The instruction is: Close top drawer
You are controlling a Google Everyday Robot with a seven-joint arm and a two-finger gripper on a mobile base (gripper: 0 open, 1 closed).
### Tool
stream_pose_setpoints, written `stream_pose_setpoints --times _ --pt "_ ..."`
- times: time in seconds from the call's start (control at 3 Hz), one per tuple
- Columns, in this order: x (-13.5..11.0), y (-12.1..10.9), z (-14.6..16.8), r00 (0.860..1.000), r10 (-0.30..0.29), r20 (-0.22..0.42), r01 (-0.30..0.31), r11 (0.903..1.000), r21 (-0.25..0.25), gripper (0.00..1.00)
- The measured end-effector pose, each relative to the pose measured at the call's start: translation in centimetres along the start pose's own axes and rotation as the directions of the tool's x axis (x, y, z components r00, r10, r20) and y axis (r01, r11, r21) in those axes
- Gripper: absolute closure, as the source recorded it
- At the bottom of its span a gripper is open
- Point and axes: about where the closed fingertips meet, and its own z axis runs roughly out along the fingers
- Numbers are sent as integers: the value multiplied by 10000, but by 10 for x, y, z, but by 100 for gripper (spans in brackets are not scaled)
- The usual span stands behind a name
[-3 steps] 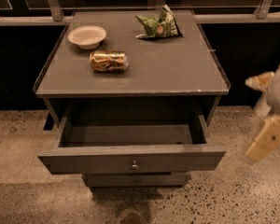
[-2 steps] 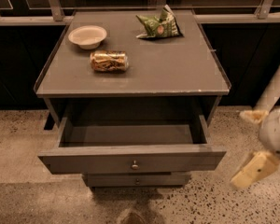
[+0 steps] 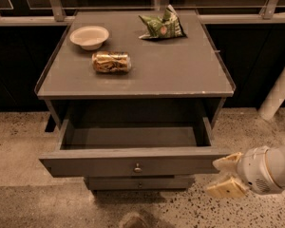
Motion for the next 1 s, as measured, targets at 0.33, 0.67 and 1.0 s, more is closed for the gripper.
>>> stream_pose_setpoints --times 0.33,0.67,1.0 --pt "-1 0 -1 10000 -18 1 18 10000 3 65" --pt "-1 0 -1 10000 -17 1 17 10000 3 88" --pt "10 -10 13 9997 249 -37 -249 9995 -178 100"
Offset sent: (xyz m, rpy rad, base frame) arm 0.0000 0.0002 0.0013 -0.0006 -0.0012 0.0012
